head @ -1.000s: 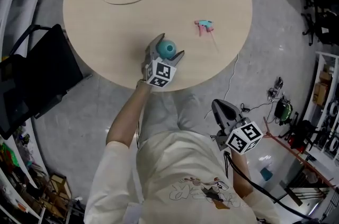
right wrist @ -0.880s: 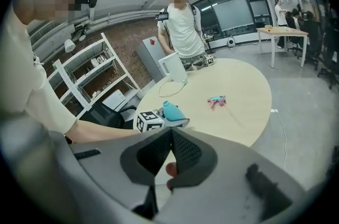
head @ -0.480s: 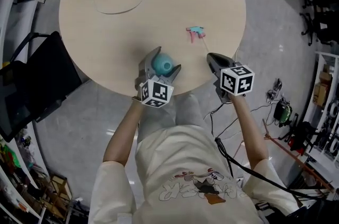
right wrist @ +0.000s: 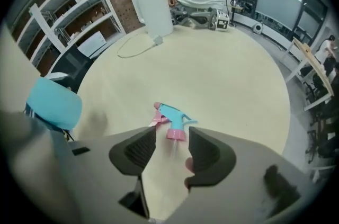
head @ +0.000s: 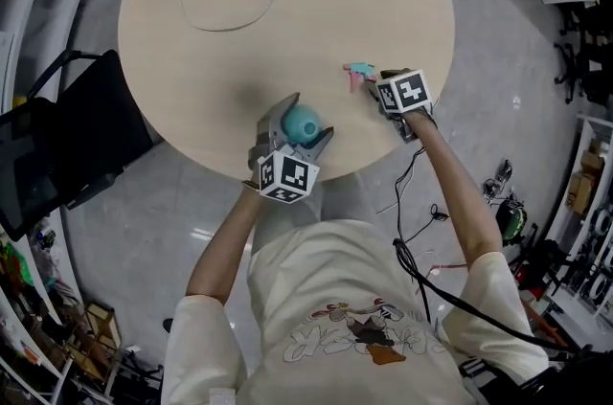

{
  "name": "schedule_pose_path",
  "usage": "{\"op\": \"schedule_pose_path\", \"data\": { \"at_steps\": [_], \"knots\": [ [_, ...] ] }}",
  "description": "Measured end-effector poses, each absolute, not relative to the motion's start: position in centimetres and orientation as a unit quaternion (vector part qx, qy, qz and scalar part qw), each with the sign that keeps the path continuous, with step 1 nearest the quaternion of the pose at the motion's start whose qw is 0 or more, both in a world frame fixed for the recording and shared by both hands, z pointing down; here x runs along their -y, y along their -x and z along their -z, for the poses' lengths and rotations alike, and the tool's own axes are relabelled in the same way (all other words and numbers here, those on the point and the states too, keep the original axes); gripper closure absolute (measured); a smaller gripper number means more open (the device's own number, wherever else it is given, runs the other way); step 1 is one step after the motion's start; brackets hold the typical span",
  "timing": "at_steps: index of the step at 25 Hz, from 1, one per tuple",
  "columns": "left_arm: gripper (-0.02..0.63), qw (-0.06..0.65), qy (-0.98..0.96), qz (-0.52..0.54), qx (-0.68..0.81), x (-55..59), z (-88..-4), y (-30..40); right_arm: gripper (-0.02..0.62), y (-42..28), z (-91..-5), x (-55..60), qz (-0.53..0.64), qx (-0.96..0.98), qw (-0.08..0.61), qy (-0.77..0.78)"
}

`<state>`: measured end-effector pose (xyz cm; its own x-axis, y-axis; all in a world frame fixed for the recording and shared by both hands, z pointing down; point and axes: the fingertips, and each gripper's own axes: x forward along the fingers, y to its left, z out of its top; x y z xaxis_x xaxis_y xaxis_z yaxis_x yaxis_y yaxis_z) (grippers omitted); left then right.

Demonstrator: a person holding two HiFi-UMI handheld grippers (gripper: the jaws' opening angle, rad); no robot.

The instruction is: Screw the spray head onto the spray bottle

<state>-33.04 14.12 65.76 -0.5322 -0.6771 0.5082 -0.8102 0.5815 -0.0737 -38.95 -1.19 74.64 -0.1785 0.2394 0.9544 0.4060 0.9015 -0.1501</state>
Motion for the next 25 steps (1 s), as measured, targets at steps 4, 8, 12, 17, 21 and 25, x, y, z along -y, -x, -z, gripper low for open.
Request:
{"op": "schedule_pose_path", "data": {
  "at_steps": [4, 8, 12, 17, 21, 25],
  "knots": [
    [0.172, 0.223, -0.420, -0.150, 0.867, -14.0, -65.4, 33.4, 0.407, 39.4, -76.7, 1.2, 0.066, 0.724, 0.653, 0.209],
    [0.172, 0.223, -0.416, -0.152, 0.868, -14.2, -65.2, 33.7, 0.407, 40.0, -78.3, 1.5, 0.056, 0.695, 0.692, 0.190],
    [0.172, 0.220, -0.416, -0.165, 0.867, -14.1, -64.6, 33.5, 0.408, 39.5, -78.8, 1.8, 0.077, 0.669, 0.717, 0.180],
    [0.172, 0.217, -0.414, -0.169, 0.868, -14.2, -63.3, 33.4, 0.454, 39.6, -79.0, 2.3, 0.115, 0.675, 0.706, 0.180],
    [0.172, 0.224, -0.420, -0.159, 0.865, -14.9, -60.9, 33.3, 0.456, 40.6, -74.6, -1.4, 0.046, 0.721, 0.652, 0.229],
    [0.172, 0.242, -0.429, -0.150, 0.858, -15.5, -56.9, 33.6, 0.457, 42.9, -62.1, -7.5, -0.052, 0.778, 0.528, 0.336]
  ]
}}
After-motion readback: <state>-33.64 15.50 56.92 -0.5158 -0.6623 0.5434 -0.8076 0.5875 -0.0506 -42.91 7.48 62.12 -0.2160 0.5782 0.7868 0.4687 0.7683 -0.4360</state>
